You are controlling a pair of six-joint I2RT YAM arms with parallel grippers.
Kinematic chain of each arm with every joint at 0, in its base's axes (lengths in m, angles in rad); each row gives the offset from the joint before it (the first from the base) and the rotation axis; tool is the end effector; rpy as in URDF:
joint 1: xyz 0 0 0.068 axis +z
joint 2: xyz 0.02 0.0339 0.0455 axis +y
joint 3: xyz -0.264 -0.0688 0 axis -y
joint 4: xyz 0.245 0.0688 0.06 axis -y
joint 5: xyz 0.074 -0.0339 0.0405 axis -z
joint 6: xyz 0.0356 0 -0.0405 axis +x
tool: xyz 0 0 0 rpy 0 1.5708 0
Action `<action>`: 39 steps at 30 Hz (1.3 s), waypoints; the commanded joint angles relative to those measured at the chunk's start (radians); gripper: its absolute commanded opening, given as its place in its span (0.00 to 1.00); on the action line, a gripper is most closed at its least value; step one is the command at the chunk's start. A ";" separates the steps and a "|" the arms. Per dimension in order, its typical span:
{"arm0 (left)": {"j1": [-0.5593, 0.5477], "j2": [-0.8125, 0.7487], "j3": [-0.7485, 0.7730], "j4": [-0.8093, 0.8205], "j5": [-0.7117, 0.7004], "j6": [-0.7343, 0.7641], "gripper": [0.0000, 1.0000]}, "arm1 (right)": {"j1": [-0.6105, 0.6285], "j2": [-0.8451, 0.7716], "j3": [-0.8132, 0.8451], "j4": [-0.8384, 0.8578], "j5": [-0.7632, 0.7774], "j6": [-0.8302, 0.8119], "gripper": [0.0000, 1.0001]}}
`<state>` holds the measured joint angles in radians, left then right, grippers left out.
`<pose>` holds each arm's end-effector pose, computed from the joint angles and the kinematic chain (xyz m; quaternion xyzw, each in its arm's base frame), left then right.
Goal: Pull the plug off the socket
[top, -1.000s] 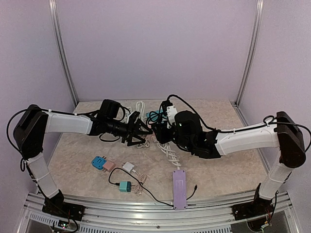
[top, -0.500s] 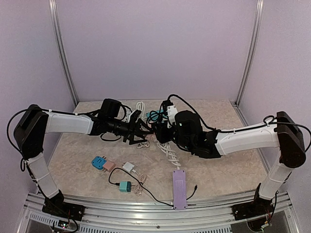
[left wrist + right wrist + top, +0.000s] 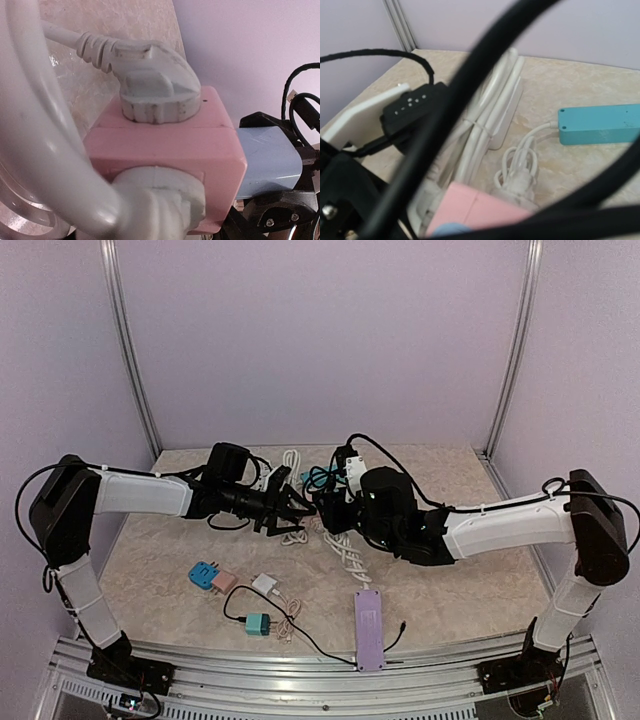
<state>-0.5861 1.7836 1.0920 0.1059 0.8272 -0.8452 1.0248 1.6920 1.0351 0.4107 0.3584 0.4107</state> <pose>0.3058 -0.2345 0.2073 0.0842 0.8246 -0.5513 0.0944 0.2115 0.3240 0.2473 -0.1301 0.7728 0.2921 0.5482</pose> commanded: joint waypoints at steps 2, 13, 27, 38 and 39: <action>0.002 0.012 0.012 0.050 -0.027 0.014 0.41 | 0.013 -0.058 0.025 0.174 -0.046 0.031 0.00; 0.003 -0.029 -0.014 0.021 -0.075 0.075 0.36 | -0.015 -0.109 -0.016 0.178 -0.026 0.170 0.00; 0.003 -0.044 -0.007 0.012 -0.079 0.093 0.35 | -0.012 -0.098 -0.018 0.171 -0.024 0.073 0.00; 0.018 -0.041 0.002 0.008 -0.065 0.091 0.32 | 0.103 -0.052 0.059 0.094 0.148 -0.190 0.00; 0.021 -0.040 0.002 0.008 -0.065 0.092 0.32 | 0.111 -0.047 0.066 0.090 0.161 -0.197 0.00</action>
<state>-0.5938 1.7733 1.0885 0.1047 0.8227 -0.7639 1.0740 1.6634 1.0168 0.3988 0.4595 0.3229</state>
